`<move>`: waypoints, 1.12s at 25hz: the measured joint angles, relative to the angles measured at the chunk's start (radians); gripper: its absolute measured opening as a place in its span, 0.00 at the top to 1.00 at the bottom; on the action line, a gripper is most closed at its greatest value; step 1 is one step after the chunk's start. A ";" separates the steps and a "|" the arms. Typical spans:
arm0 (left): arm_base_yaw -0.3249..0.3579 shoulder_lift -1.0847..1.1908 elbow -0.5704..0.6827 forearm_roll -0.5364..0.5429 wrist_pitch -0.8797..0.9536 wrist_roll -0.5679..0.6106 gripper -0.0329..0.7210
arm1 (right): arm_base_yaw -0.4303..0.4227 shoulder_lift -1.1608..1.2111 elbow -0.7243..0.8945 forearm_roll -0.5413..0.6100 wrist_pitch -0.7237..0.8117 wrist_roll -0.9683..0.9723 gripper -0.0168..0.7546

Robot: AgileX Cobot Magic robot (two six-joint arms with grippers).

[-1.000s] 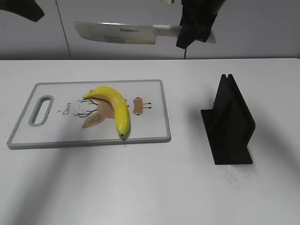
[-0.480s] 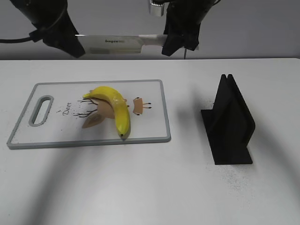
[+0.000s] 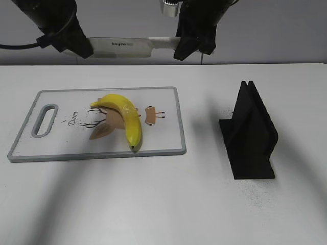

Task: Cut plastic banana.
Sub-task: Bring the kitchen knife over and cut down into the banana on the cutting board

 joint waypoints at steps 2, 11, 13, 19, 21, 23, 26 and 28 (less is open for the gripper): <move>0.000 0.003 0.000 0.005 0.008 0.013 0.94 | 0.000 0.000 0.000 0.000 0.000 -0.003 0.74; -0.031 0.069 -0.002 0.012 0.003 -0.006 0.96 | 0.000 0.021 0.000 -0.053 0.015 0.036 0.73; -0.034 0.099 -0.002 0.018 -0.006 -0.021 0.96 | 0.000 0.046 0.000 -0.061 0.015 0.077 0.73; -0.037 0.210 0.016 0.020 -0.055 -0.042 0.96 | 0.000 0.163 0.000 -0.088 0.013 0.118 0.73; -0.042 0.251 0.064 0.011 -0.106 -0.042 0.96 | 0.000 0.209 0.000 -0.098 0.013 0.125 0.73; -0.045 0.257 0.118 -0.003 -0.168 -0.042 0.95 | 0.000 0.243 -0.004 -0.108 0.012 0.136 0.72; -0.049 0.243 0.164 -0.002 -0.219 -0.042 0.95 | 0.000 0.244 -0.014 -0.111 0.009 0.143 0.71; -0.049 0.235 0.170 -0.002 -0.228 -0.042 0.95 | 0.000 0.244 -0.023 -0.115 0.011 0.144 0.71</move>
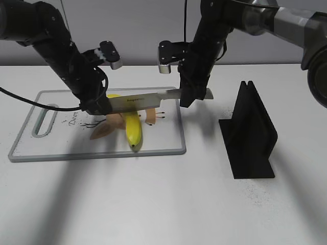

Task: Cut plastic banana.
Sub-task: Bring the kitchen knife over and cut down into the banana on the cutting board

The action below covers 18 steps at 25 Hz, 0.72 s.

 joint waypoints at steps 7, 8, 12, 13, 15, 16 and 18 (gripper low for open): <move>0.000 -0.047 0.019 0.044 -0.021 -0.016 0.96 | 0.015 -0.004 -0.065 -0.005 0.004 0.032 0.69; 0.000 -0.063 0.020 0.058 -0.019 -0.016 0.96 | 0.018 -0.014 -0.065 -0.004 0.004 0.041 0.69; 0.000 -0.147 0.020 0.074 -0.009 -0.021 0.96 | 0.019 -0.086 -0.067 -0.001 0.005 0.049 0.69; 0.000 -0.170 0.020 0.074 -0.002 -0.022 0.96 | 0.019 -0.102 -0.068 -0.001 0.005 0.051 0.68; 0.000 -0.206 0.020 0.076 0.011 -0.023 0.96 | 0.019 -0.136 -0.069 0.003 0.006 0.056 0.67; 0.000 -0.224 0.020 0.080 0.014 -0.023 0.96 | 0.020 -0.148 -0.069 0.007 0.006 0.057 0.67; 0.000 -0.253 0.020 0.086 0.019 -0.023 0.96 | 0.022 -0.172 -0.066 0.012 0.006 0.060 0.67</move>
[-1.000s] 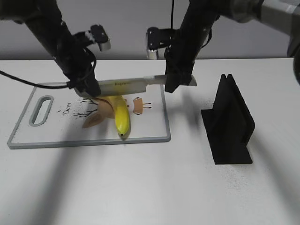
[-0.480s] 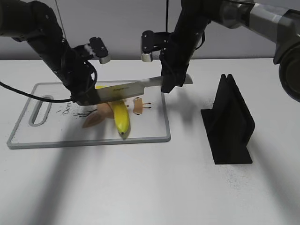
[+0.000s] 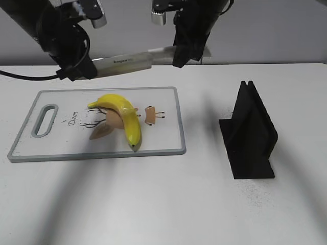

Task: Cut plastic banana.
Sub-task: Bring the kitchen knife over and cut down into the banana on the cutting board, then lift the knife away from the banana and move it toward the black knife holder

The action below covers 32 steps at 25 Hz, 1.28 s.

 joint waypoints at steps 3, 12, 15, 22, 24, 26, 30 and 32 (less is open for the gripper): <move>-0.001 -0.032 0.000 0.005 0.000 0.000 0.96 | 0.000 -0.024 0.010 0.003 0.000 0.003 0.67; -0.002 -0.042 0.007 0.003 -0.040 0.013 0.75 | 0.000 -0.030 0.017 0.010 0.000 0.013 0.68; -0.002 -0.042 0.007 -0.006 -0.078 0.011 0.34 | 0.000 -0.030 0.017 0.017 0.000 0.025 0.71; -0.002 -0.054 0.008 -0.027 -0.207 -0.030 0.11 | -0.005 -0.030 0.017 0.017 -0.003 0.054 0.74; 0.002 -0.072 0.009 -0.027 -0.257 -0.062 0.11 | -0.006 -0.030 0.017 0.011 -0.007 0.062 0.74; 0.009 -0.093 0.009 -0.036 -0.304 -0.077 0.11 | -0.007 -0.030 0.017 0.010 -0.007 0.065 0.74; 0.035 -0.144 0.009 -0.062 -0.382 -0.158 0.10 | -0.009 -0.046 0.034 0.004 -0.010 0.075 0.74; 0.056 -0.171 0.009 -0.066 -0.391 -0.221 0.11 | -0.009 -0.073 0.063 -0.007 -0.011 0.089 0.74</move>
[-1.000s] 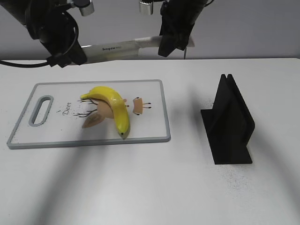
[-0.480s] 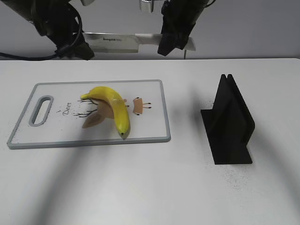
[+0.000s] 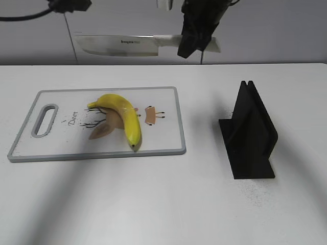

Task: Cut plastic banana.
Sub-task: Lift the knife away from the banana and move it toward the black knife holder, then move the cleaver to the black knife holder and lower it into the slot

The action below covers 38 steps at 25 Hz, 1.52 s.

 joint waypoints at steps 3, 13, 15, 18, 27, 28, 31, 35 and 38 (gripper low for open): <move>0.041 -0.031 0.000 -0.002 0.027 -0.115 0.11 | -0.001 -0.055 0.055 -0.034 0.000 0.054 0.74; 0.197 -0.055 0.000 0.280 0.378 -0.628 0.17 | -0.003 -0.218 0.145 -0.120 0.001 0.473 0.74; 0.198 -0.063 0.000 0.340 0.481 -0.698 0.18 | -0.003 -0.244 0.145 -0.120 0.001 0.570 0.74; 0.198 -0.076 0.000 0.384 0.637 -0.755 0.19 | -0.003 -0.279 0.155 -0.120 0.002 0.728 0.74; 0.198 -0.189 0.110 0.418 0.706 -0.854 0.21 | -0.003 -0.444 0.387 -0.131 0.002 1.058 0.74; 0.198 -0.217 0.140 0.419 0.706 -0.855 0.21 | -0.003 -0.467 0.424 -0.133 0.002 1.075 0.74; 0.198 -0.305 0.231 0.424 0.707 -0.857 0.21 | -0.003 -0.553 0.524 -0.143 -0.014 1.111 0.74; 0.198 -0.463 0.355 0.425 0.708 -0.857 0.21 | -0.003 -0.657 0.664 -0.150 -0.064 1.137 0.74; 0.198 -0.589 0.455 0.425 0.705 -0.858 0.21 | -0.003 -0.735 0.773 -0.150 -0.106 1.152 0.74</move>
